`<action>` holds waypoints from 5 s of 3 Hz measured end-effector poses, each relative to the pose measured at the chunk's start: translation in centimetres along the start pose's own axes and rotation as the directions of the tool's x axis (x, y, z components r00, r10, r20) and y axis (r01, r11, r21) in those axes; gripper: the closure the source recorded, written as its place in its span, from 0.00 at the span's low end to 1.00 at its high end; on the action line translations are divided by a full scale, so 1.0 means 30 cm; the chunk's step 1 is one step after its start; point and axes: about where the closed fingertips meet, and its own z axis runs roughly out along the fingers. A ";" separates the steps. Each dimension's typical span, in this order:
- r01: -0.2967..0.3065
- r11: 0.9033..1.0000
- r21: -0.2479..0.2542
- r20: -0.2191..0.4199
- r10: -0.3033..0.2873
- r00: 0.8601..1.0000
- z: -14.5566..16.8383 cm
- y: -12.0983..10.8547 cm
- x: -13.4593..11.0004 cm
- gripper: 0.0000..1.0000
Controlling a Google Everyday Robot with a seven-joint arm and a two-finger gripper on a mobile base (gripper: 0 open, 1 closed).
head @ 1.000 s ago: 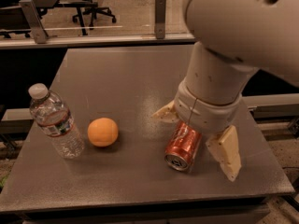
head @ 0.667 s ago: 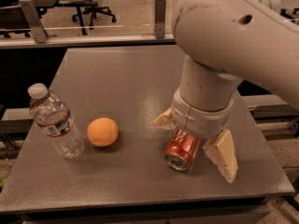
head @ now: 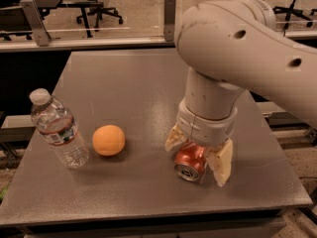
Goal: Place coke can upright
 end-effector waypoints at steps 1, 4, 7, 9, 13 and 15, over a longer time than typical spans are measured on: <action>-0.004 1.000 0.015 0.021 0.004 1.000 -0.013 -0.015 -0.009 0.49; -0.313 0.944 0.100 0.281 0.275 0.919 -0.231 -0.168 0.016 1.00; -0.756 0.651 0.066 0.695 0.514 0.503 -0.353 -0.238 0.176 1.00; -0.840 0.542 0.027 0.888 0.372 0.269 -0.358 -0.233 0.242 1.00; -0.828 0.561 -0.014 0.969 0.213 0.128 -0.269 -0.233 0.278 0.85; -0.816 0.577 -0.030 0.983 0.166 0.082 -0.239 -0.233 0.273 0.38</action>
Offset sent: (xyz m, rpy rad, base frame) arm 0.0193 0.0169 0.0424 0.1586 0.0819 -0.1748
